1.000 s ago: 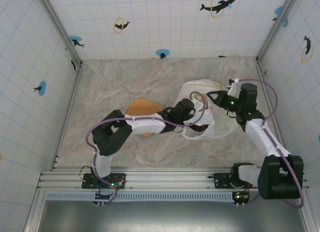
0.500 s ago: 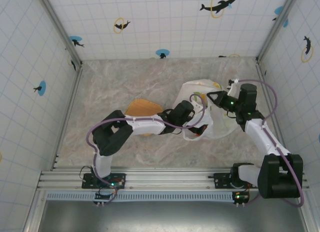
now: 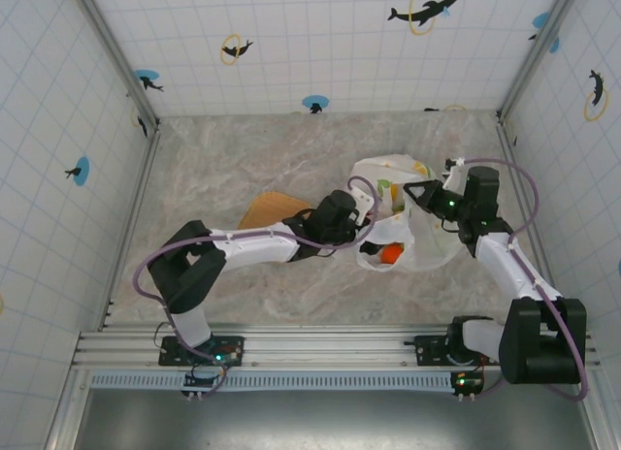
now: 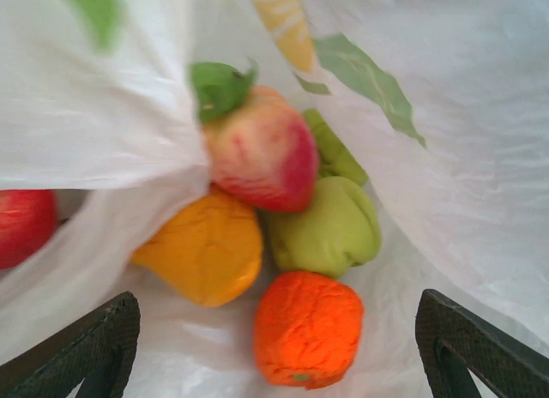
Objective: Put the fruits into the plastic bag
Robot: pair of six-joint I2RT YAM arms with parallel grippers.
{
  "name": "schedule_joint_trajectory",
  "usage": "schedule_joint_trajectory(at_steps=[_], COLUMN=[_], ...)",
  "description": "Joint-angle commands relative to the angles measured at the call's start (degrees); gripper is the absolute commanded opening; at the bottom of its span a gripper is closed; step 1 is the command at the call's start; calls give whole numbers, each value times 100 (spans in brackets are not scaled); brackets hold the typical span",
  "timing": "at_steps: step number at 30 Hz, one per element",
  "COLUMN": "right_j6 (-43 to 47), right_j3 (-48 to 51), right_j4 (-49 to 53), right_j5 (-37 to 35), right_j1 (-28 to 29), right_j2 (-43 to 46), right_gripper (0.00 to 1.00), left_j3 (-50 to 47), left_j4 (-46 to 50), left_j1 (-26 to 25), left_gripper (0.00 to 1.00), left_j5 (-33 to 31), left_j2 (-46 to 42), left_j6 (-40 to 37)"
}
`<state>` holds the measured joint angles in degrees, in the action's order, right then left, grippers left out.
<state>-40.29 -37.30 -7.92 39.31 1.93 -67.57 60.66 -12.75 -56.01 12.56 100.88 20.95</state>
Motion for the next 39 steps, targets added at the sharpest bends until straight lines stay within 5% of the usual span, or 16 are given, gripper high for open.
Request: schedule_joint_trajectory(at_steps=[1, 9, 17, 39], right_j6=[22, -30, -31, 8], right_j3=[96, 170, 189, 258], right_j4=[-199, -295, -295, -280], right_j5=[86, 103, 93, 112], right_j1=[-44, -53, -55, -95], right_j2=[24, -2, 10, -19], right_gripper=[0, 0, 0, 0], left_j3=[-304, -1075, -709, -520], left_j4=[48, 20, 1270, 1496], left_j1=[220, 678, 1066, 886], left_gripper=[85, 85, 85, 67], left_j5=[-79, -444, -1417, -1019], left_j2=[-393, -986, -475, 117], left_j6=[-113, -63, 175, 574])
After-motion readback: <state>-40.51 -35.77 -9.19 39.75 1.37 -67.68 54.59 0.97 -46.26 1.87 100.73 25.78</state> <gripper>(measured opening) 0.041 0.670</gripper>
